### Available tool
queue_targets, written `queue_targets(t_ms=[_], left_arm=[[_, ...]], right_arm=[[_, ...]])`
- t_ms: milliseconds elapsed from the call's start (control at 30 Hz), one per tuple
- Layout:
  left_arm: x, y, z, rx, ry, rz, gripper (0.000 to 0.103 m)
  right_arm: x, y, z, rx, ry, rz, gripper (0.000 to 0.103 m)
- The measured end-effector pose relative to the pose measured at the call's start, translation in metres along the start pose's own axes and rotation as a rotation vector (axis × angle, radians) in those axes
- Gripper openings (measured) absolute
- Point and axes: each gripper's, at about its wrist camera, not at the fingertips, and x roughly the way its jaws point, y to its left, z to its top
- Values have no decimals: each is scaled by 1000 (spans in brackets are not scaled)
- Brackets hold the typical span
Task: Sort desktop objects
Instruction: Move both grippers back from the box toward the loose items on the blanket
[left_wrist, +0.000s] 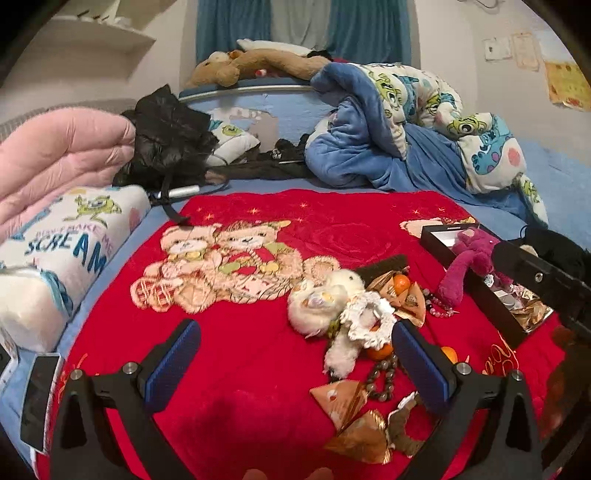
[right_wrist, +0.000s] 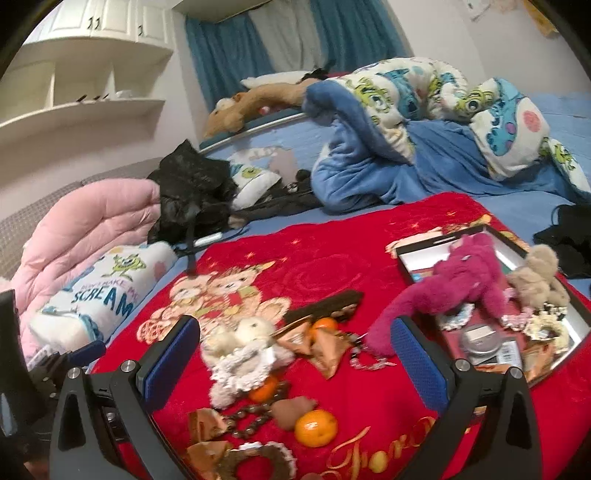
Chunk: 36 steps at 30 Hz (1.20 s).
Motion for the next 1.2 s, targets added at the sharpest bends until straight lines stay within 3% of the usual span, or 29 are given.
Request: queue_targets(t_ms=[100,267,400,600,900,1200], left_arm=[[4,3,-4,1,25,10,103],[6,4,-23,-22,39,-49,103],[15,-6,-29,45,68,-32,103],[34,-10,-36,60,122,-43,103],[63,-18,-53,111,219,-45,103],[79,-12,-57,72,266,-65,103]], right_arm=[[4,3,-9,21,8,7,103],[12,-1,-20,-17,73,-32,103],[15,-12,-25,-7,98,-8,103],[30,-19,-37,-35,164,-3,103],[54,-30,-60,-25,335,-14,103],[67,-34,-75,-55,418,-30,103]])
